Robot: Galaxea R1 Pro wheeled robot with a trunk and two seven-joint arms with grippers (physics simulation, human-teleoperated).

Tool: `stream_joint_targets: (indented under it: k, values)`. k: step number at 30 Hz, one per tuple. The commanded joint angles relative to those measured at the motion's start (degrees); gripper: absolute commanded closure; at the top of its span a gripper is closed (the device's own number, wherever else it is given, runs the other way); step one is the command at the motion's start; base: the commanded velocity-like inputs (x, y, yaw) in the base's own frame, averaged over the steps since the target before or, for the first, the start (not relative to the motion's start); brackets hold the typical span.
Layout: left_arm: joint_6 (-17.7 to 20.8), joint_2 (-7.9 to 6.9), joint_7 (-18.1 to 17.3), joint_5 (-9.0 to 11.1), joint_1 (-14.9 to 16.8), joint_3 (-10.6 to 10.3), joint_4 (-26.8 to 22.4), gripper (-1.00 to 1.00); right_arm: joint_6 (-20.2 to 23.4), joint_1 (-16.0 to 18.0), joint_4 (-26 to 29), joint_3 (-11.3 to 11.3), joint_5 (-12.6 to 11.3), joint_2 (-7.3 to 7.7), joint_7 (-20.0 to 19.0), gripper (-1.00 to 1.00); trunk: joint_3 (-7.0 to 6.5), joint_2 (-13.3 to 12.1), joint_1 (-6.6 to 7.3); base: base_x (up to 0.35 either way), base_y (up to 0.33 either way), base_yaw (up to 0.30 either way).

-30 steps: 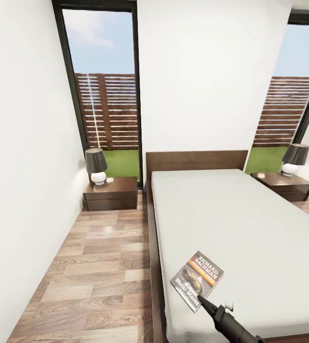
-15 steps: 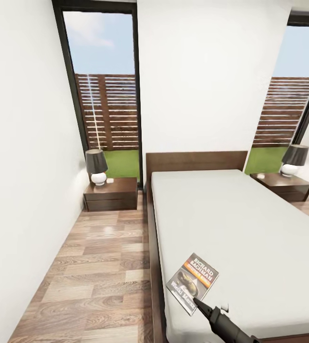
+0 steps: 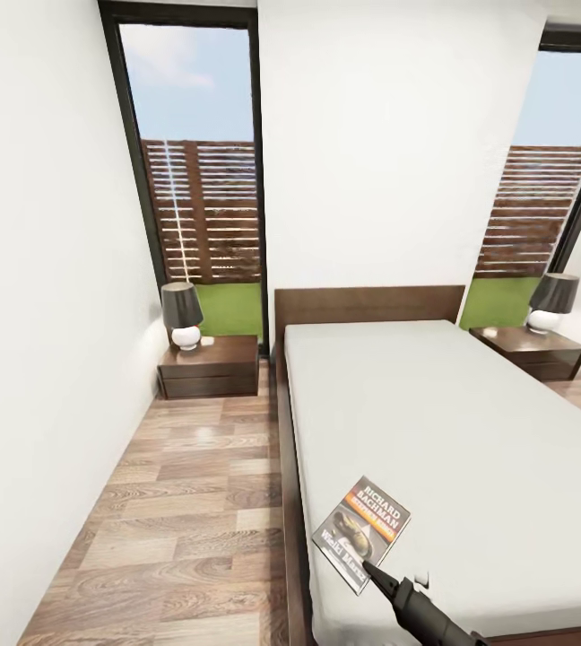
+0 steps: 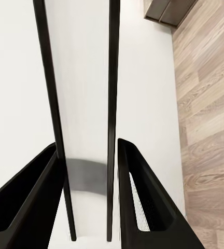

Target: In the bedroom, move the book from the bed onto either nightstand, and place the two sandals side by side next to the bed.

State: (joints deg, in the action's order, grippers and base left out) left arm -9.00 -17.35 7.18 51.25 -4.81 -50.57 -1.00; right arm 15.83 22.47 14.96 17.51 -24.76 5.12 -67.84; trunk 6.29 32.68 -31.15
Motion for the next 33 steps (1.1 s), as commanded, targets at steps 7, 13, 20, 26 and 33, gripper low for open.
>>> stream_joint_targets:
  k: [7, 13, 20, 26, 33]
  values:
    - [-0.2, 0.65, 0.3, 0.2, 1.6, -0.5, -0.3, -1.00, -3.3, 0.0, -0.4, -0.1, -0.6, -0.01, -0.1, 1.00, -1.17, -2.7, 1.52, 0.000, 0.000, 0.000]
    - [-0.1, 1.39, 0.3, 0.2, 2.4, -0.6, -0.4, -1.00, -5.0, 0.0, -0.5, -0.1, -0.6, -0.02, -0.1, 1.00, -2.25, -5.1, 2.84, 0.000, 0.000, 0.000]
    - [-0.1, 1.76, 0.2, 0.1, 2.7, -0.6, -1.0, -1.00, -5.7, 0.0, -0.5, 0.0, -0.7, -0.02, -0.1, 1.00, -3.52, -8.0, 4.38, 0.000, 0.000, 0.000]
    - [-0.1, 2.20, 0.2, 0.1, 2.8, -0.6, -1.2, -1.00, -5.8, 0.0, -0.5, 0.0, -0.7, -0.02, -0.1, 1.00, -4.53, -9.8, 5.37, 0.000, 0.000, 0.000]
    - [-0.2, 2.40, 0.2, 0.1, 2.8, -0.6, -1.3, -1.00, -5.9, 0.0, -0.6, 0.0, -0.7, -0.02, -0.1, 1.00, -5.02, -9.8, 5.37, 0.000, 0.000, 0.000]
